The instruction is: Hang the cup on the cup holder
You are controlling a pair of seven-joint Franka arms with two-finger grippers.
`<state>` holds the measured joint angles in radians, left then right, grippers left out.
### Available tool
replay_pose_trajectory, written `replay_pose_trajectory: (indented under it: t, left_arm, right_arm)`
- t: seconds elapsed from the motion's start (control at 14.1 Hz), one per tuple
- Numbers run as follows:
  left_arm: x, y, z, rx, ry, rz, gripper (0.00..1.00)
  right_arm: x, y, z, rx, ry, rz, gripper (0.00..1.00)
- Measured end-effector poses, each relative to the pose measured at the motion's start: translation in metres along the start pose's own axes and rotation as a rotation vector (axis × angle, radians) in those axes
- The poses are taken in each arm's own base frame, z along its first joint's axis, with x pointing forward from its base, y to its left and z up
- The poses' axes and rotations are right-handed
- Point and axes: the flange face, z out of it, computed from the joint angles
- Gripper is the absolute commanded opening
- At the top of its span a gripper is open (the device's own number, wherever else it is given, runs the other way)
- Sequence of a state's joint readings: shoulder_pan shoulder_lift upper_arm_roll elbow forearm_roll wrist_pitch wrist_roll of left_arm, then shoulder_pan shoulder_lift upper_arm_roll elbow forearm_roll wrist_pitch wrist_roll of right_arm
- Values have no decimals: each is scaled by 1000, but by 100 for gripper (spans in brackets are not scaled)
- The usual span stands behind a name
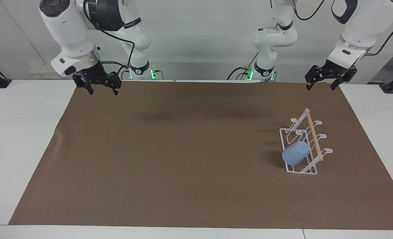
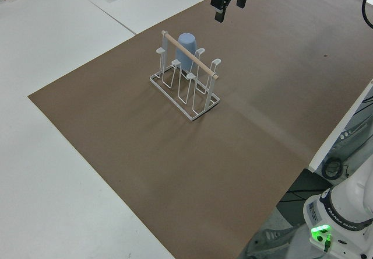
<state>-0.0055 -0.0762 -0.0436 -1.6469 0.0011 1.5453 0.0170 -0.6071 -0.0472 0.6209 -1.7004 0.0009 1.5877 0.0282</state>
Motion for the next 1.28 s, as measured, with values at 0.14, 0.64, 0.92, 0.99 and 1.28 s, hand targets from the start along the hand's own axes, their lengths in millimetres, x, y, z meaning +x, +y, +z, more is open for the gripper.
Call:
replay_pose_trajectory:
  t: [0.14, 0.64, 0.92, 0.99, 1.28]
  left_arm:
    - [7, 2, 0, -1, -5, 6, 100]
    - [22, 1, -2, -4, -26, 6, 100]
    - [22, 4, -1, -3, -29, -37, 100]
    - [22, 4, 1, -3, -32, -41, 100]
    - [22, 5, 2, -3, -35, -42, 100]
  right_arm:
    - [0, -2, 0, 0, 0, -5, 100]
    - [-1, 30, -1, 9, 2, 51, 100]
    - [-1, 30, -1, 14, 4, 42, 100]
    - [-1, 21, -2, 14, 4, 25, 100]
    - [-1, 28, -2, 19, 7, 35, 100]
